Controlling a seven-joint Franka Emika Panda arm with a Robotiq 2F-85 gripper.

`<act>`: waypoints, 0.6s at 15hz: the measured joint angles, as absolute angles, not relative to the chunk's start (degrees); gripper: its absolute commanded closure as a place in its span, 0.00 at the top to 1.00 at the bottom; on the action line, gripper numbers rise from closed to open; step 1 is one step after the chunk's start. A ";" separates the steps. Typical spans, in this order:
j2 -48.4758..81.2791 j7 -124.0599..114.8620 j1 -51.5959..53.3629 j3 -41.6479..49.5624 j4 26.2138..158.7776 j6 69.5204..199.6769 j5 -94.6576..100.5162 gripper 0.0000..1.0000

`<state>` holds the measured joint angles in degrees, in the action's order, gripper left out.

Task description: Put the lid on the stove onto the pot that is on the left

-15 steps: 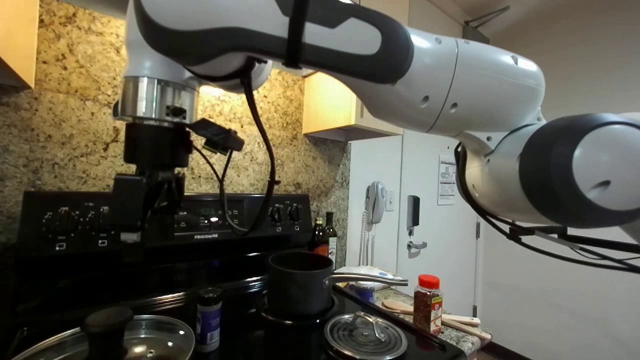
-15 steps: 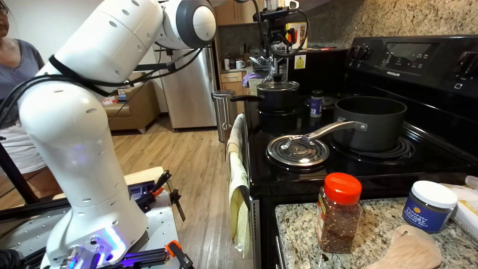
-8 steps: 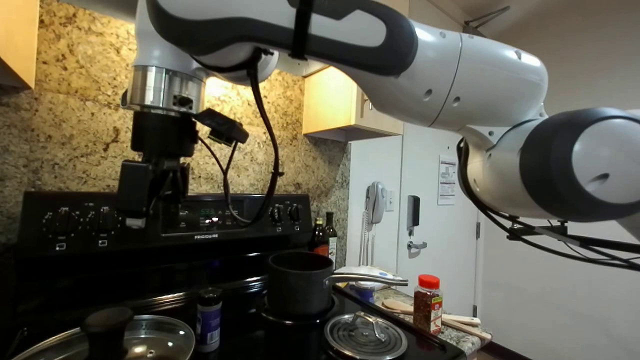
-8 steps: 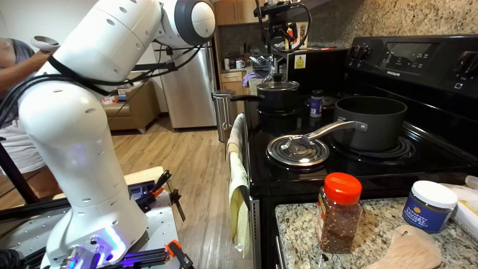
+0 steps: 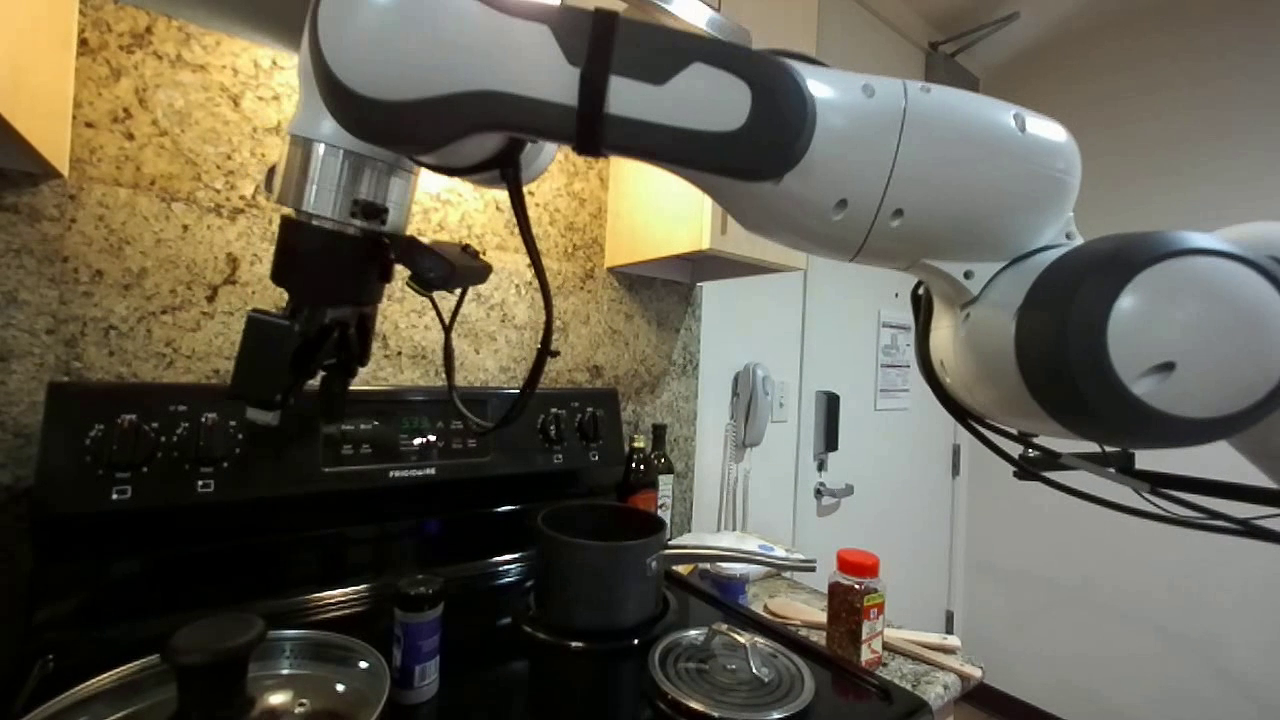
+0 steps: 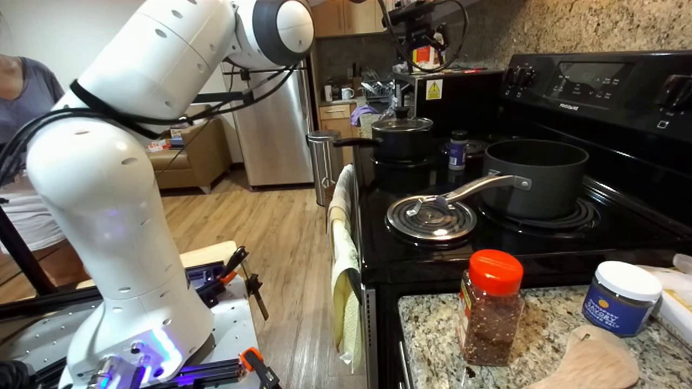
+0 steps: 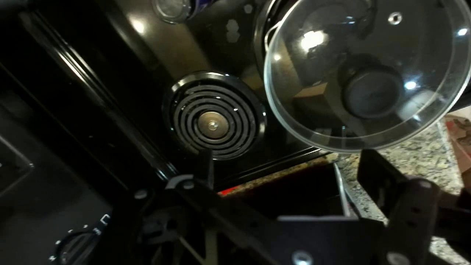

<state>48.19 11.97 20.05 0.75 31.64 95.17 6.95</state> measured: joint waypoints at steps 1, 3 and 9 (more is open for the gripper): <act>48.16 11.83 19.55 1.51 31.96 95.60 6.97 1.00; 48.01 11.58 18.72 2.69 32.97 95.49 6.97 1.00; 45.18 7.24 17.93 4.72 39.90 93.41 6.68 1.00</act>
<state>45.18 7.24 17.93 4.72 39.90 93.41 6.68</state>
